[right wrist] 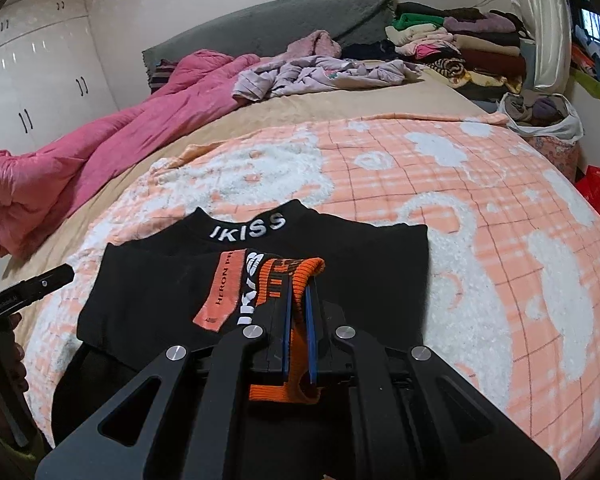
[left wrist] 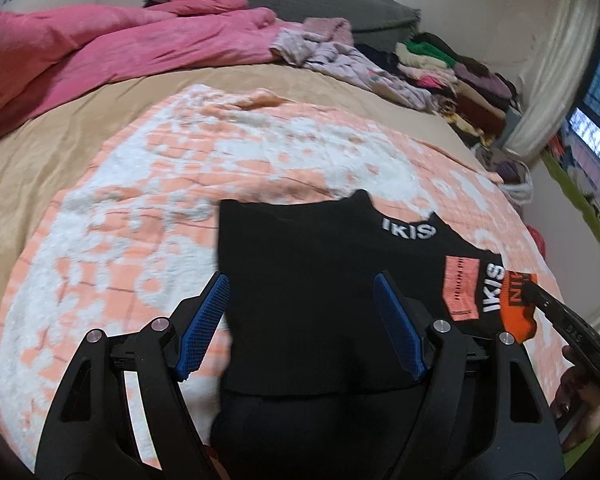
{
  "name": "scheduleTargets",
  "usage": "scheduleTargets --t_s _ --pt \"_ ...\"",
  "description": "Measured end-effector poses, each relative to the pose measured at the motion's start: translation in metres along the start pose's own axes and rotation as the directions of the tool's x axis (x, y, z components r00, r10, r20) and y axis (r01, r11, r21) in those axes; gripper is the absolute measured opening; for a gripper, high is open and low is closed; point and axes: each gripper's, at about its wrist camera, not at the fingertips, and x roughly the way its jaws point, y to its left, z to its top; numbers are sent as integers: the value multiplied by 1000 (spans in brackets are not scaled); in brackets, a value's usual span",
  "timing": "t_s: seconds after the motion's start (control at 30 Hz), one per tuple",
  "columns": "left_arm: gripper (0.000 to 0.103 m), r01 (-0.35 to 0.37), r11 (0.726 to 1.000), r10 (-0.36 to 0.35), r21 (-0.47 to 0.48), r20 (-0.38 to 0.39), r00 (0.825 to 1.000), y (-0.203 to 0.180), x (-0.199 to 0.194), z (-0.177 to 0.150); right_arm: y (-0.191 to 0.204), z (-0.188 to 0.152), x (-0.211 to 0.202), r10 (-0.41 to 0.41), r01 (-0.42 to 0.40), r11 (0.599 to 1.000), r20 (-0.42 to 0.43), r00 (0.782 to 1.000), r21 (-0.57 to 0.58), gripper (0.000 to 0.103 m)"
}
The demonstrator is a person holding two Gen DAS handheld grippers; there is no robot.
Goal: Fold small clothes
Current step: 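Grasp the laid orange cuff with the right tool and straighten it on the shirt, then open the right tool off the cuff and withdraw both tools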
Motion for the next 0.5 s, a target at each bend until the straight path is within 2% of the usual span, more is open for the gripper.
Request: scheduleTargets --t_s 0.2,0.27,0.33,0.5 --pt "67 6 999 -4 32 -47 999 -17 24 -2 0 -4 5 -49 49 999 -7 999 1 8" --pt "67 -1 999 3 40 -60 998 -19 28 -4 0 -5 4 -87 87 996 4 996 7 27" --pt "67 -6 999 9 44 -65 998 -19 31 -5 -2 -6 3 -78 78 997 0 997 20 35" --pt "67 -13 998 18 54 -94 995 -17 40 -9 3 -13 7 -52 52 999 -19 998 13 35"
